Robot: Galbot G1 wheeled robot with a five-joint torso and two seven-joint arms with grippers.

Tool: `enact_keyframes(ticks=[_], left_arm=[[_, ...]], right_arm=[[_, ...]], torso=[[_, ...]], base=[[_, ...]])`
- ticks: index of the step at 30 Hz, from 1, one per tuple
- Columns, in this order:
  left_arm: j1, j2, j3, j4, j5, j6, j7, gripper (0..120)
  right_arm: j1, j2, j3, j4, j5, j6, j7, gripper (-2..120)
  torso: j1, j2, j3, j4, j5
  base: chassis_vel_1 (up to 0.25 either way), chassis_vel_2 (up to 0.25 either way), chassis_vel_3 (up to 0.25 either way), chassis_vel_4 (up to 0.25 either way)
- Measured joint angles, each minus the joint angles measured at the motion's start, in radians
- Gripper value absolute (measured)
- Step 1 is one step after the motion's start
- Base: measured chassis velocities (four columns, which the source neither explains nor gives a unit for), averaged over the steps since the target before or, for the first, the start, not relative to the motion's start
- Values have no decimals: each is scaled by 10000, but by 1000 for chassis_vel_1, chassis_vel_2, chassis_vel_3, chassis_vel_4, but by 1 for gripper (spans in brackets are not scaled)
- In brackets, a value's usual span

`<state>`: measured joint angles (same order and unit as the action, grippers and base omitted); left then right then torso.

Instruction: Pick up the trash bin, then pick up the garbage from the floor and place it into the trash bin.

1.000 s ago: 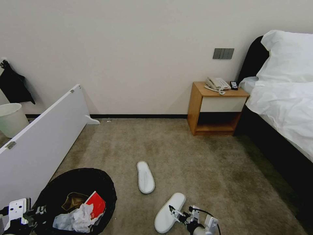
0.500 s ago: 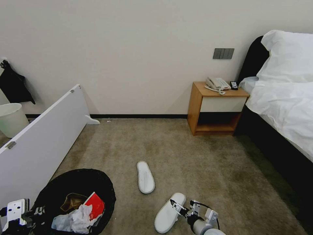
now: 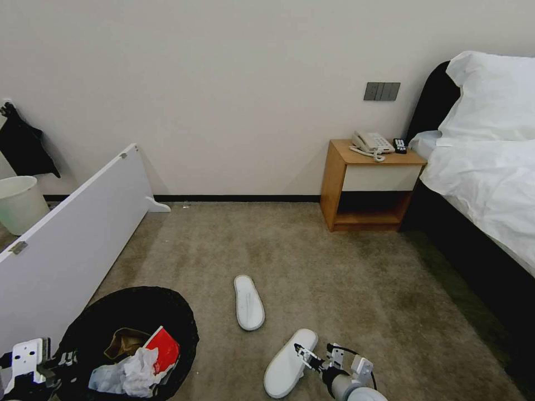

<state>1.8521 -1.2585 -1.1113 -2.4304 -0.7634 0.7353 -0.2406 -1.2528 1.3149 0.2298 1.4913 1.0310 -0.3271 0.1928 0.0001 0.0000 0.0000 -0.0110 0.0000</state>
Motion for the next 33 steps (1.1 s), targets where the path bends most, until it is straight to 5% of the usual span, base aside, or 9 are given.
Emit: enact_keyframes(ticks=[33], left_arm=[[91,-117,-90,-187,10,1,-12,3]], right_arm=[[1104,230,-494,-1117,-122,-672,460,100]], torso=[[0,0,0,0,0]], base=[[0,0,0,0]])
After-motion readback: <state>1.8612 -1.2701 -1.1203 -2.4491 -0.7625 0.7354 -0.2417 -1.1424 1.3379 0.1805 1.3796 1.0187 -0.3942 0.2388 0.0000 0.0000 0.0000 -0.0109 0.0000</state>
